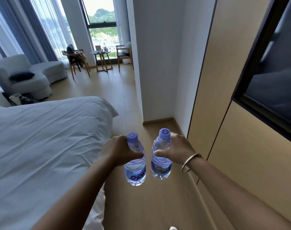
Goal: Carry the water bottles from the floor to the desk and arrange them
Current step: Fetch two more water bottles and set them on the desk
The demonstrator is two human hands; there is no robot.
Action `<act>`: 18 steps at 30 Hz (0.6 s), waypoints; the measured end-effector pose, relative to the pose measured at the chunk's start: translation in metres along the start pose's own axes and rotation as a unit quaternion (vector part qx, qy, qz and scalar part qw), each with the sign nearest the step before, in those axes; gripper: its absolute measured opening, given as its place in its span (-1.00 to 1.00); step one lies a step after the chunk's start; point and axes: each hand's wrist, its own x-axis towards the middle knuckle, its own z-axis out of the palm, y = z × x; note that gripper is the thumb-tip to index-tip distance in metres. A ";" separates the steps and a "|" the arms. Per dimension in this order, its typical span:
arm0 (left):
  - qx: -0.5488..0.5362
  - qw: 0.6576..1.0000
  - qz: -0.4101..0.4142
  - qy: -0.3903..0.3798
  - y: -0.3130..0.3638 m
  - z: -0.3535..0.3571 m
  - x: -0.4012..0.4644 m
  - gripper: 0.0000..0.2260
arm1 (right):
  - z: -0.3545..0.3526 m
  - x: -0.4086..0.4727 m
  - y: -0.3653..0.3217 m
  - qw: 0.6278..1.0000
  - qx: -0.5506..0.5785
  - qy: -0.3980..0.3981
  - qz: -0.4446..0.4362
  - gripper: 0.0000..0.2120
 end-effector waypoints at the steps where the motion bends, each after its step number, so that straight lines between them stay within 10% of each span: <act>1: -0.002 1.000 -0.007 0.005 0.000 0.002 0.017 -0.72 | -0.006 0.018 0.004 1.000 -0.005 -0.004 -0.007 -0.67; 18: -0.020 0.994 -0.081 0.070 -0.036 0.027 0.259 -0.68 | -0.029 0.283 0.028 0.997 -0.004 -0.021 -0.078 -0.61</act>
